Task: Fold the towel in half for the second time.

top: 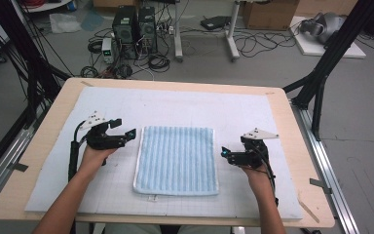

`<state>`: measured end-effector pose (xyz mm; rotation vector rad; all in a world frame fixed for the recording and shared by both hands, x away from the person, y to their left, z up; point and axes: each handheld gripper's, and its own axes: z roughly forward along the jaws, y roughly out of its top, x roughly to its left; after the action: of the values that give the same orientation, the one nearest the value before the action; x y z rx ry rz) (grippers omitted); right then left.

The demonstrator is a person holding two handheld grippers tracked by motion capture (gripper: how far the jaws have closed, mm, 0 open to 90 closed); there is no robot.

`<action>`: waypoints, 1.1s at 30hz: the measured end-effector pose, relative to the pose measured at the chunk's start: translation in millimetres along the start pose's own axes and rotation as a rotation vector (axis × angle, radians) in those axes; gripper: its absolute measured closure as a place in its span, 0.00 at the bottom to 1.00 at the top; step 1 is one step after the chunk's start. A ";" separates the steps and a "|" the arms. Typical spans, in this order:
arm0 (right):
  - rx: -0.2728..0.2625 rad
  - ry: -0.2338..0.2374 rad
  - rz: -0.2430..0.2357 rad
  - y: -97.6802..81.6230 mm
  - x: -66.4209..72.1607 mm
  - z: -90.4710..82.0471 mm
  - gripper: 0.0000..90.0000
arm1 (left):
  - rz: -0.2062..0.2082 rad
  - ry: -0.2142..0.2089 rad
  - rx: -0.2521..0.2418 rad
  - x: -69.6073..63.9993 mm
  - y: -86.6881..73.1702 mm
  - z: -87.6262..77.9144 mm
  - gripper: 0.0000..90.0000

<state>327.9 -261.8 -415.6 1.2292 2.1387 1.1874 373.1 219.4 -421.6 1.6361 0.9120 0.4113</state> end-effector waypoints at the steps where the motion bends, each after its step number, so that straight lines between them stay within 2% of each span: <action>1: 0.000 0.000 -0.003 0.1 -0.2 -0.6 0.12 | -0.004 0.000 -0.002 1.0 1.2 1.0 0.18; 5: -0.008 0.004 0.010 0.0 -1.5 -2.5 0.12 | -0.031 0.009 0.020 5.4 3.4 9.5 0.20; 8: -0.009 0.005 0.011 -0.4 -2.1 -2.8 0.12 | -0.033 0.014 0.034 7.7 7.1 15.6 0.20; 12: -0.005 0.008 0.018 -0.7 -2.0 -2.5 0.12 | -0.017 0.007 0.056 10.2 14.2 26.5 0.22; 14: -0.001 0.009 0.017 -0.9 -1.5 -1.7 0.12 | 0.005 0.009 0.059 11.9 17.0 32.5 0.26; 15: 0.001 0.011 0.018 -1.0 -1.2 -1.3 0.12 | 0.002 0.011 0.067 13.4 17.2 36.1 0.28; 21: 0.012 0.021 0.014 -1.8 -0.9 1.3 0.12 | 0.011 0.060 0.170 19.9 14.3 62.5 0.31; 23: 0.011 0.022 0.014 -1.9 -1.3 1.5 0.12 | 0.017 0.056 0.205 19.5 12.0 70.7 0.33; 27: 0.013 0.022 0.024 -2.6 -2.5 1.0 0.12 | 0.064 0.021 0.281 11.9 5.0 83.1 0.38; 29: 0.012 0.022 0.031 -2.8 -2.8 0.0 0.12 | 0.087 0.018 0.305 8.9 2.0 86.5 0.42; 33: 0.011 0.022 0.035 -3.3 -3.5 -0.8 0.12 | 0.145 0.005 0.357 6.6 -1.8 88.9 0.58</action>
<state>327.5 -266.0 -418.1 1.2692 2.1498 1.2109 438.3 165.2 -449.4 2.0365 0.9097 0.3659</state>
